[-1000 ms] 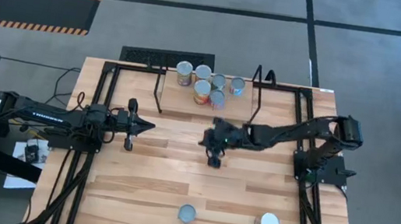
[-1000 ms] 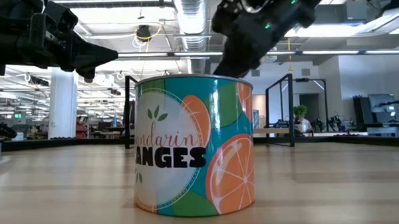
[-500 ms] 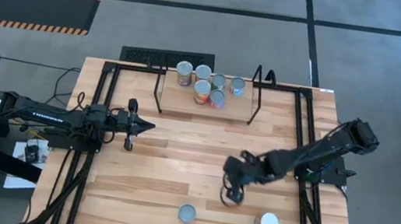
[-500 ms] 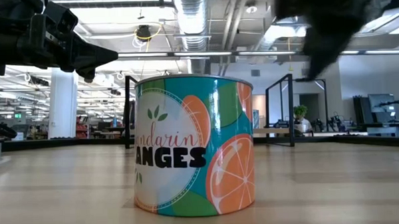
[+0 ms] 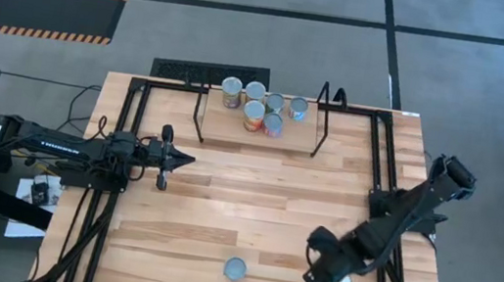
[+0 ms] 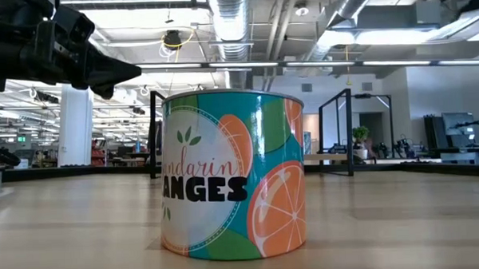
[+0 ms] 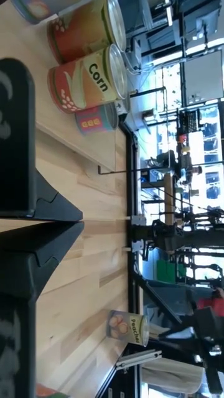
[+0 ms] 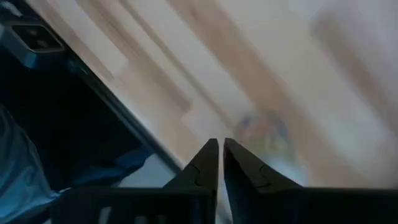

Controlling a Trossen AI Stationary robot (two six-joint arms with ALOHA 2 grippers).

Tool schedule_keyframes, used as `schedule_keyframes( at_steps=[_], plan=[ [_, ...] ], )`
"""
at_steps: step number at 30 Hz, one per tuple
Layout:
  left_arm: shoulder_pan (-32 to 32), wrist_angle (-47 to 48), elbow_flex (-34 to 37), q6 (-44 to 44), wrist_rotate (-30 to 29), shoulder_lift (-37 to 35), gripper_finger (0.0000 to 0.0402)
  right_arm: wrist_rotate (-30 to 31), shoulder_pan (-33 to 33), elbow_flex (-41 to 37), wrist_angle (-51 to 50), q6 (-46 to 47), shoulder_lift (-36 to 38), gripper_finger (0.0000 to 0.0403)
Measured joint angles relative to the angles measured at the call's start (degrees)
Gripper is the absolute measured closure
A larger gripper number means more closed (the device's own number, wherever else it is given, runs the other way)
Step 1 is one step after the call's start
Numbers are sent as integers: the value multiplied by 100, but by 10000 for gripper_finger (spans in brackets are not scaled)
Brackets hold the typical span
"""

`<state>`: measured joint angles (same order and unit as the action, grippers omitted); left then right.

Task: Pick and place cans onto a shelf
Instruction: Put the canned peaches on the shelf aligned with the other canned peaches

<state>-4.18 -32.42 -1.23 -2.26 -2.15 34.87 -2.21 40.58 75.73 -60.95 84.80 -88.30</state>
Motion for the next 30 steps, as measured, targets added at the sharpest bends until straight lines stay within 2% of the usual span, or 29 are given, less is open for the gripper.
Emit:
schedule_keyframes(
  at_steps=[4, 10, 15, 19, 24, 30],
  plan=[
    [1, 21, 0, 2, 1, 0, 401, -467, 280, 475, -638, 919, -309, 327],
    [2, 56, 0, 45, 15, 0, 401, -801, 367, 742, -746, 1695, -795, 269],
    [0, 81, 0, 66, 35, 0, 401, -1117, 351, 740, -771, 1840, -1185, 224],
    [0, 93, 0, 98, 35, 1, 401, -1171, 314, 737, -956, 1890, -1443, 211],
    [0, 92, 0, 146, 33, 2, 401, -1140, 263, 734, -1262, 1787, -1633, 237],
    [1, 91, 0, 146, 33, 0, 401, -1057, 88, 740, -1073, 1062, -1697, 334]
  ],
)
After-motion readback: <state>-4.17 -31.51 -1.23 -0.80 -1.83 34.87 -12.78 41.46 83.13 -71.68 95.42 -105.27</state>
